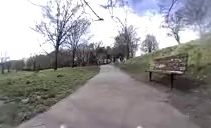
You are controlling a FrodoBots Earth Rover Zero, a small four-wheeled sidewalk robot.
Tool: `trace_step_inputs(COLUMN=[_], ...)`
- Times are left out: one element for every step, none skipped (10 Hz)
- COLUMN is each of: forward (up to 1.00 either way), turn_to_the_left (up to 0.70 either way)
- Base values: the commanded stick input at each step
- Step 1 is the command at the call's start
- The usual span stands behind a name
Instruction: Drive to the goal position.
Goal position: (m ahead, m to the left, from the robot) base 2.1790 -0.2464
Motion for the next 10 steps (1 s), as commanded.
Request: trace_step_inputs(forward=[0.85, 0.85, 0.85, 0.85, 0.85, 0.85, 0.85, 0.85, 0.85, 0.85], turn_to_the_left=[0.01, 0.01, 0.01, 0.01, 0.01, 0.01, 0.01, 0.01, 0.01, 0.01])
